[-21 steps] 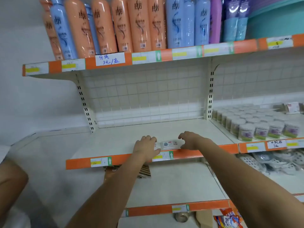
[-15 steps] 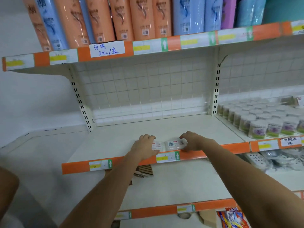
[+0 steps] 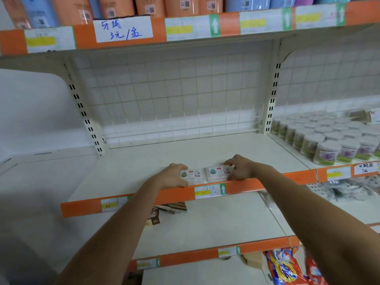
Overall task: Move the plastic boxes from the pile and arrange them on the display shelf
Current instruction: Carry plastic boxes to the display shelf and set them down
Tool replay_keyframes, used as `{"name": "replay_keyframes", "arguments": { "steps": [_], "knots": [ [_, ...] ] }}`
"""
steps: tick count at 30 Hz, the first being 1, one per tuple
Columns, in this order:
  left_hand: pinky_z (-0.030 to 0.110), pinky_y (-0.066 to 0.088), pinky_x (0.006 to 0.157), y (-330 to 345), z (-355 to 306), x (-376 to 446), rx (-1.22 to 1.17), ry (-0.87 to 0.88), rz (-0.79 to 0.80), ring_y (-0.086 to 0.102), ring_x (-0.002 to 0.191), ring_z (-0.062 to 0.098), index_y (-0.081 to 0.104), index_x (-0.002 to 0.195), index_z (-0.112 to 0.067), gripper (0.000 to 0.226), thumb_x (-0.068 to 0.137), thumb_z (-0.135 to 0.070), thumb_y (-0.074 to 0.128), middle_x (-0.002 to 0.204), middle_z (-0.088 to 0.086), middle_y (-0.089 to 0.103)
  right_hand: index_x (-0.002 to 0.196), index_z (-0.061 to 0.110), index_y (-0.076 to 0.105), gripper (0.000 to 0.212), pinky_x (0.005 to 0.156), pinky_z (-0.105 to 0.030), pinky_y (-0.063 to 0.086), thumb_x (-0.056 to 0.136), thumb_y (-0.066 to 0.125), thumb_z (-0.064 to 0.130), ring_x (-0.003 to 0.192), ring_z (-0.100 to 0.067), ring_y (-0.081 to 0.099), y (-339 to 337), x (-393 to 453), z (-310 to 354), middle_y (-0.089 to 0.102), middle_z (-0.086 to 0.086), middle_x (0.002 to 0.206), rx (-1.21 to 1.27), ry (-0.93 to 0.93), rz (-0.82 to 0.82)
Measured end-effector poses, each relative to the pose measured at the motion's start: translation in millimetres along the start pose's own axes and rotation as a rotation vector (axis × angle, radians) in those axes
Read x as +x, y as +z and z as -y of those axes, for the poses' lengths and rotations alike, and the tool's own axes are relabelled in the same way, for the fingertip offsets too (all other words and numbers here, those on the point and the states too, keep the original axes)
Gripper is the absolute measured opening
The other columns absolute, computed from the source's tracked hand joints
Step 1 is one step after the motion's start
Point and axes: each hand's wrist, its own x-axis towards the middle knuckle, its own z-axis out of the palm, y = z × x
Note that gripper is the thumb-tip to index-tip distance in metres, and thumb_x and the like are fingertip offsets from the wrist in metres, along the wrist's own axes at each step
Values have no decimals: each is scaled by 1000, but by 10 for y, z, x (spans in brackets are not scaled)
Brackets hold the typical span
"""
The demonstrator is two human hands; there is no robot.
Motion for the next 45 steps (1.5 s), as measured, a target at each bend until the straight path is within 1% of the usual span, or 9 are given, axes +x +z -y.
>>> {"name": "replay_keyframes", "arguments": {
  "steps": [7, 13, 20, 28, 31, 34, 38, 42, 45],
  "knots": [
    [30, 43, 98, 48, 7, 27, -86, 55, -63, 48, 119, 20, 35, 142, -17, 68, 82, -17, 68, 135, 8, 44, 145, 12, 30, 77, 104, -34, 37, 81, 70, 27, 127, -28, 40, 51, 54, 59, 27, -11, 138, -11, -11, -6],
    [26, 42, 96, 92, -236, 58, -158, 162, -161, 49, 113, 18, 36, 140, -18, 69, 80, -14, 69, 133, 7, 40, 138, 8, 33, 71, 84, -21, 35, 78, 71, 12, 99, -19, 44, -153, -234, -168, 33, -11, 134, 95, -64, -148],
    [12, 35, 87, 229, -1017, 104, -265, 382, -199, 49, 111, 13, 39, 139, -18, 69, 77, -6, 68, 133, 4, 35, 137, 8, 35, 71, 75, -12, 29, 76, 72, 10, 90, -11, 40, -298, -987, -777, 39, -11, 133, 164, 10, -366],
    [9, 35, 86, 776, -2150, 84, -340, 680, -55, 51, 111, 11, 43, 133, -15, 68, 73, -4, 72, 124, -4, 35, 133, 7, 36, 69, 79, -16, 30, 73, 71, 6, 102, -13, 39, -173, -2360, -1486, 39, -11, 125, 202, 230, -549],
    [17, 40, 91, 1093, -2645, 47, -350, 784, 46, 50, 114, 13, 42, 133, -18, 65, 76, -3, 69, 121, -6, 33, 132, 7, 37, 69, 79, -18, 33, 71, 70, 6, 100, -13, 43, -58, -2979, -1738, 42, -8, 120, 196, 353, -623],
    [27, 42, 94, 1401, -3148, -65, -334, 891, 135, 43, 118, 12, 39, 135, -21, 65, 79, -7, 68, 123, -8, 32, 132, 7, 38, 70, 95, -24, 36, 69, 70, 7, 112, -17, 43, 67, -3578, -1946, 42, -9, 121, 209, 465, -673],
    [18, 38, 83, 1776, -3804, -338, -317, 1045, 207, 47, 112, 10, 41, 132, -22, 63, 77, -8, 69, 123, -12, 32, 130, 4, 40, 73, 88, -2, 29, 62, 64, 15, 111, -13, 41, 193, -4352, -2127, 40, -4, 116, 248, 599, -741],
    [7, 38, 76, 2104, -4452, -682, -326, 1165, 301, 49, 106, 7, 41, 132, -23, 62, 78, -7, 68, 123, -14, 33, 130, 7, 40, 69, 76, 2, 31, 67, 67, 10, 103, -9, 43, 288, -5097, -2329, 38, 0, 114, 246, 724, -804],
    [22, 44, 91, 2344, -4939, -922, -324, 1248, 351, 48, 113, 9, 42, 132, -21, 63, 76, -6, 68, 124, -11, 35, 128, 4, 41, 65, 75, 1, 31, 69, 68, -2, 92, 5, 43, 343, -5640, -2514, 38, -2, 114, 219, 786, -842]
  ]
}}
